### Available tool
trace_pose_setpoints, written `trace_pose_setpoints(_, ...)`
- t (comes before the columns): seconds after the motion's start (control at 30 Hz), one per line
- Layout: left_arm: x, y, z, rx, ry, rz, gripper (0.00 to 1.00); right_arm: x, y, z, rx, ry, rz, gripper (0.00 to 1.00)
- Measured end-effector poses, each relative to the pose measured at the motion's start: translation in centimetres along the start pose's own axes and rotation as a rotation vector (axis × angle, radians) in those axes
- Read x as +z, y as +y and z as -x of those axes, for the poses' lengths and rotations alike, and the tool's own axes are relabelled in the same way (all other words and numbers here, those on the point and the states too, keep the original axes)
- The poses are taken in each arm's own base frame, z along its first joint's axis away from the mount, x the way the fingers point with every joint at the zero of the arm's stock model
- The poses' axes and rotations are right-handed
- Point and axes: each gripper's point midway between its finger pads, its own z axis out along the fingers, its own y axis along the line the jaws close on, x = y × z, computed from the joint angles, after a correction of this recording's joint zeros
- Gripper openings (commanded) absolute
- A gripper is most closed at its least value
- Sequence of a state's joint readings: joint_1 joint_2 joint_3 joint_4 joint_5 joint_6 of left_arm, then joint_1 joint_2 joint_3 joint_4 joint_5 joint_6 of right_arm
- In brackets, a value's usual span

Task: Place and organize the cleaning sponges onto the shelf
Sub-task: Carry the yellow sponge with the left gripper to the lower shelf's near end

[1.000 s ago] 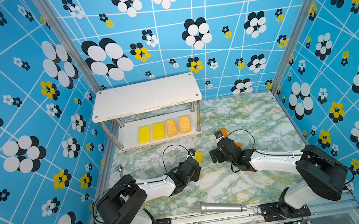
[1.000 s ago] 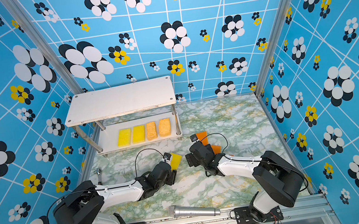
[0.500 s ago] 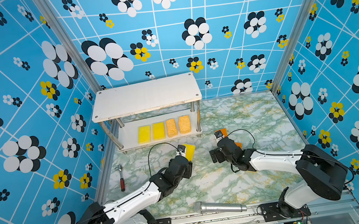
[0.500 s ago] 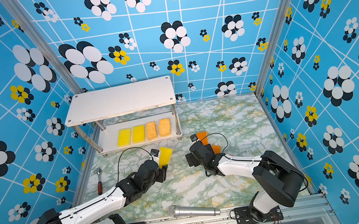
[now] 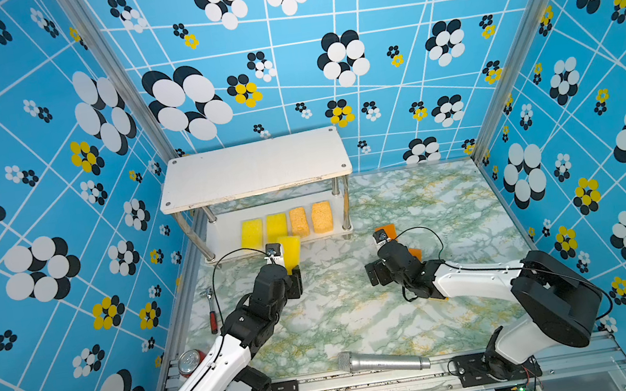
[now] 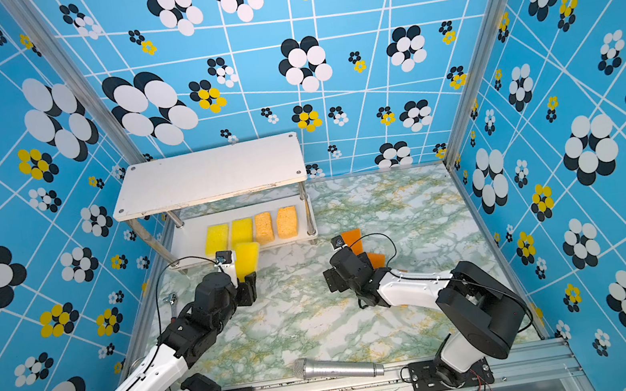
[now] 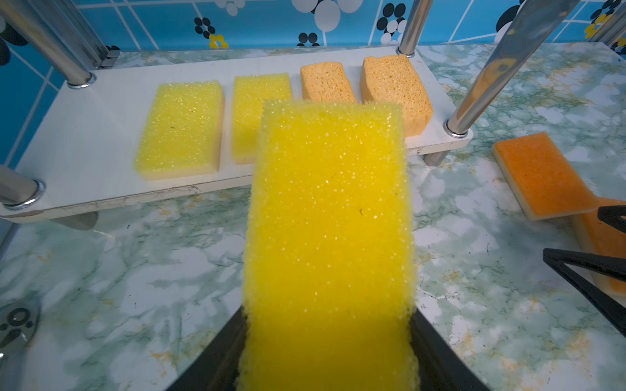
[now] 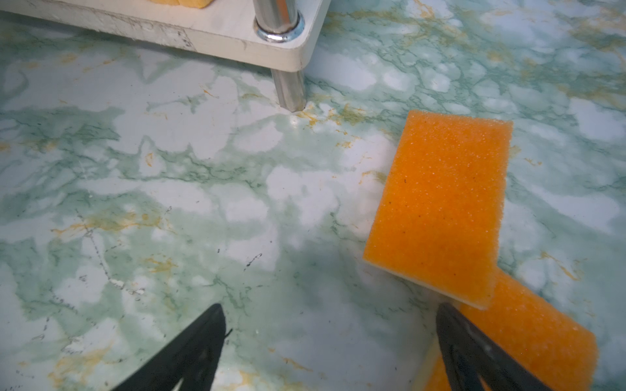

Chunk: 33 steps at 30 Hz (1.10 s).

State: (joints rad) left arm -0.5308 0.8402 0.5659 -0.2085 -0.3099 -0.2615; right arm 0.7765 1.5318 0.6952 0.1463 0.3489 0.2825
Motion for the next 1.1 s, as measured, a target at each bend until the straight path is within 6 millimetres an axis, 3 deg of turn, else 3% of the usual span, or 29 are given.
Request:
trace_pose_setpoints(0.3, -0.3, 4.0, 2.4, 0.018, -0.042, 0.101, 0.63, 0.0, 0.0, 0.0, -0.001, 0.001, 0.000, 0.99)
trace_pose_setpoints(0.57, -0.2, 9.3, 3.7, -0.073, -0.078, 0.186, 0.64, 0.1, -0.1, 0.0, 0.000, 0.002, 0.001, 0.99)
trace_pose_setpoints(0.73, -0.2, 11.0, 4.9, -0.105, -0.126, 0.186, 0.64, 0.2, -0.3, 0.1, 0.001, 0.004, 0.000, 0.99)
trace_pose_setpoints(1.0, 1.3, 13.8, 3.7, -0.119, -0.128, 0.186, 0.67, 0.3, -0.2, 0.0, 0.007, 0.010, 0.012, 0.99)
trace_pose_setpoints(1.1, 1.5, 14.4, 4.2, -0.129, -0.152, 0.174, 0.66, 0.4, 0.0, 0.0, 0.009, 0.008, 0.020, 0.99)
